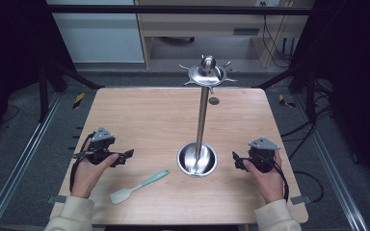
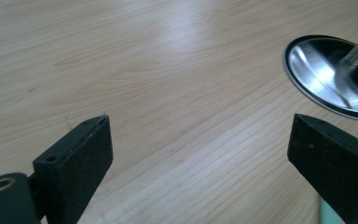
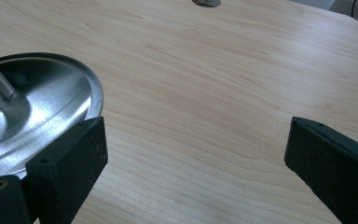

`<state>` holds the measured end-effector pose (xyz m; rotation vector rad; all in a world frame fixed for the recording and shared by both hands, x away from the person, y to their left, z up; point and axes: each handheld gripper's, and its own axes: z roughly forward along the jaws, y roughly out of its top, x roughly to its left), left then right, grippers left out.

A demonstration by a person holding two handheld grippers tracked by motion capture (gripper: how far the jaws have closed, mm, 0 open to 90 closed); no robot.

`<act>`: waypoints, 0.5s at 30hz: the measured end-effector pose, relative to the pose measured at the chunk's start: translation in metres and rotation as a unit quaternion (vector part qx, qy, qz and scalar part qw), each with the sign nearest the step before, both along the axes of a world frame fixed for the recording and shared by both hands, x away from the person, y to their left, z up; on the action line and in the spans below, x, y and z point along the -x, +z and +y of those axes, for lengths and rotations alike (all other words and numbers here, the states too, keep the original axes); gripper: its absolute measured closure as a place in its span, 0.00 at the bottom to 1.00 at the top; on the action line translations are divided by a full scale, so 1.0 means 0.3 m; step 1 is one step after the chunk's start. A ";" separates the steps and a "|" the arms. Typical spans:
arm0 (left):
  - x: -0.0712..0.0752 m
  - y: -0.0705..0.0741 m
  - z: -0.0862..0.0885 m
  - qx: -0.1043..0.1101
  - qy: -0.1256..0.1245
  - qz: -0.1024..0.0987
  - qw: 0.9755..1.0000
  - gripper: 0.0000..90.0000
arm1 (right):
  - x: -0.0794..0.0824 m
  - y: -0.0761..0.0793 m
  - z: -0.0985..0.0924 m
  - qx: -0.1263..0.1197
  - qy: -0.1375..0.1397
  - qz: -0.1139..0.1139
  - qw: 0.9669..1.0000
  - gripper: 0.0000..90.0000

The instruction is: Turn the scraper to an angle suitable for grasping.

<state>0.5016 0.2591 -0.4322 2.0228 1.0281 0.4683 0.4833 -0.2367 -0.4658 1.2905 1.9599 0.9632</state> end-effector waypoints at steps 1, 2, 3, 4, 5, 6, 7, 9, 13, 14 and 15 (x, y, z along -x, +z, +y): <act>0.004 0.004 -0.020 -0.012 -0.011 0.002 1.000 0.08 | -0.002 -0.002 0.000 0.001 -0.001 0.002 1.000 0.08; 0.004 0.004 -0.020 -0.012 -0.011 0.002 1.000 0.08 | -0.003 -0.002 -0.001 0.001 0.000 0.002 1.000 0.08; 0.007 0.005 -0.030 -0.015 -0.018 0.007 1.000 0.08 | -0.003 -0.002 -0.001 0.001 0.000 0.002 1.000 0.08; 0.009 0.006 -0.043 -0.018 -0.024 0.008 1.000 0.10 | -0.004 -0.002 -0.001 0.003 0.000 0.001 1.000 0.08; 0.012 0.008 -0.054 -0.027 -0.030 0.010 0.999 0.11 | -0.004 -0.002 -0.002 0.003 0.000 0.002 1.000 0.09; 0.015 0.009 -0.069 -0.034 -0.033 0.012 0.999 0.14 | -0.004 -0.002 -0.001 0.003 -0.001 0.002 1.000 0.09; 0.019 0.010 -0.087 -0.038 -0.039 0.014 0.998 0.18 | -0.003 -0.002 -0.001 0.003 -0.001 0.003 1.000 0.09; 0.028 0.009 -0.128 -0.050 -0.055 0.015 0.997 0.22 | -0.003 -0.003 0.001 0.005 0.001 0.003 1.000 0.10; 0.043 0.010 -0.203 -0.077 -0.085 0.012 0.993 0.32 | -0.003 -0.003 0.003 0.005 0.001 0.003 1.000 0.11; 0.049 0.004 -0.231 -0.082 -0.099 0.015 0.992 0.37 | -0.002 -0.002 0.002 0.005 0.002 0.003 1.000 0.11; 0.049 0.004 -0.231 -0.082 -0.099 0.015 0.992 0.42 | -0.002 -0.002 0.002 0.005 0.002 0.003 1.000 0.11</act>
